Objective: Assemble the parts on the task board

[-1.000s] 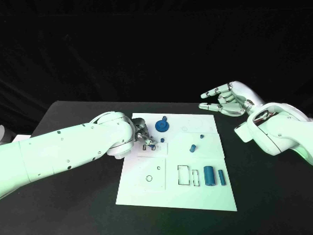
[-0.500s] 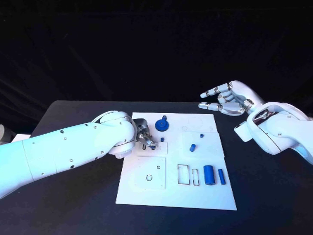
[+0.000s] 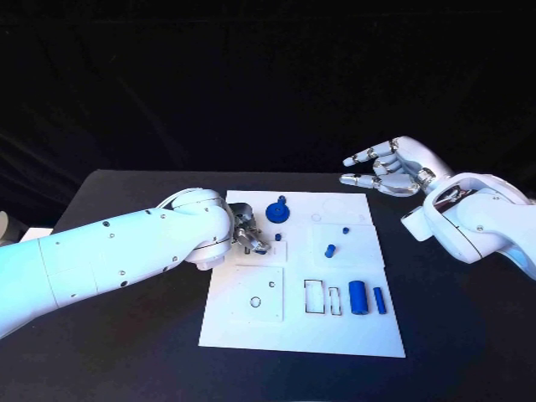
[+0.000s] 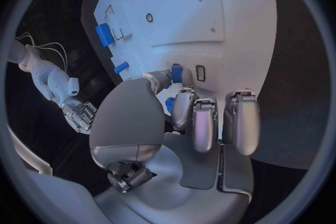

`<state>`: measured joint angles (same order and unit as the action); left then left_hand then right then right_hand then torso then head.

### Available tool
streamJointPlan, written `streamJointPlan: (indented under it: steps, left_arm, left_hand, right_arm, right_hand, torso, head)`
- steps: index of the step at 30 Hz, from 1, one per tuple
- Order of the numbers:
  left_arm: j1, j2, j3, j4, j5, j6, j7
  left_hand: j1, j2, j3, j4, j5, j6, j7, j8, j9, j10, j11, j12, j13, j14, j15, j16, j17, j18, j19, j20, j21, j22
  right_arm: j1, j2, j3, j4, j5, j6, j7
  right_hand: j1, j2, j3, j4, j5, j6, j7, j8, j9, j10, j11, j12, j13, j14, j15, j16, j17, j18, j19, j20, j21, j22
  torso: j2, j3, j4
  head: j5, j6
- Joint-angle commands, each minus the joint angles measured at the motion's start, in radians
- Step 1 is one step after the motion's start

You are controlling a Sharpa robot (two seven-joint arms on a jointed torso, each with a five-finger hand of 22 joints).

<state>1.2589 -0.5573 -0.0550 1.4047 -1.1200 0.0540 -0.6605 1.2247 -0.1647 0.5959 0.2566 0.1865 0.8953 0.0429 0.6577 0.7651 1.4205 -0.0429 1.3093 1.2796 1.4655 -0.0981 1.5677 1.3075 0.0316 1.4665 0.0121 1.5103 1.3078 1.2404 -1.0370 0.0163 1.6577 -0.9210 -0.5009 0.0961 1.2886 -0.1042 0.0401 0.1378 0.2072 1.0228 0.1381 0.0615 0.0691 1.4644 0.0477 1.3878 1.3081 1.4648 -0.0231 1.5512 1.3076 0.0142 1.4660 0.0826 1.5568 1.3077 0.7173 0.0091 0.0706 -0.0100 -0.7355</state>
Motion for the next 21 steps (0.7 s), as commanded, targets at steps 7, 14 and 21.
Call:
streamJointPlan:
  steps: [7,14,21]
  left_arm:
    - [-0.007,-0.005,-0.005,-0.003,-0.004,0.046,-0.013]
    - [-0.007,-0.001,-0.005,-0.006,0.0,0.048,-0.013]
    - [-0.007,0.01,-0.005,-0.02,0.017,0.093,-0.013]
  left_hand:
    - [0.002,0.009,0.145,-0.148,-0.004,0.006,-0.012,0.004,0.003,0.005,0.002,-0.002,-0.005,0.105,0.003,0.003,0.263,-0.009,0.06,0.003,0.007,0.166]
    - [0.0,0.01,0.147,-0.149,-0.003,0.008,-0.013,0.005,0.004,0.007,0.002,0.0,-0.003,0.105,0.003,0.003,0.263,-0.009,0.062,0.003,0.008,0.169]
    - [-0.04,0.032,0.136,-0.137,-0.034,0.013,-0.015,0.009,0.011,0.008,0.001,0.001,-0.004,0.105,0.003,0.003,0.263,-0.008,0.059,0.003,0.006,0.165]
  right_arm:
    - [-0.001,0.0,0.0,0.001,-0.001,0.016,0.002]
    - [-0.001,-0.001,0.0,0.001,-0.001,0.016,0.002]
    - [-0.001,-0.001,0.0,0.002,-0.001,0.018,0.0]
  right_hand:
    - [-0.003,0.007,-0.007,0.001,0.006,0.001,0.0,0.005,0.001,0.028,0.005,-0.005,0.167,0.096,0.004,-0.003,0.222,-0.006,0.086,0.005,-0.005,0.231]
    - [-0.003,0.007,-0.007,0.001,0.006,0.001,0.0,0.005,0.001,0.028,0.005,-0.005,0.167,0.096,0.004,-0.003,0.222,-0.006,0.086,0.005,-0.005,0.231]
    - [-0.004,0.008,-0.009,0.002,0.006,0.001,0.0,0.005,0.001,0.028,0.005,-0.005,0.167,0.096,0.004,-0.004,0.221,-0.006,0.086,0.005,-0.005,0.23]
  torso:
    - [0.001,-0.0001,-0.0003]
    - [0.001,-0.0003,-0.0005]
    - [0.0,0.0005,-0.0003]
  head:
    - [0.004,-0.002]
    - [0.003,-0.003]
    - [0.003,-0.005]
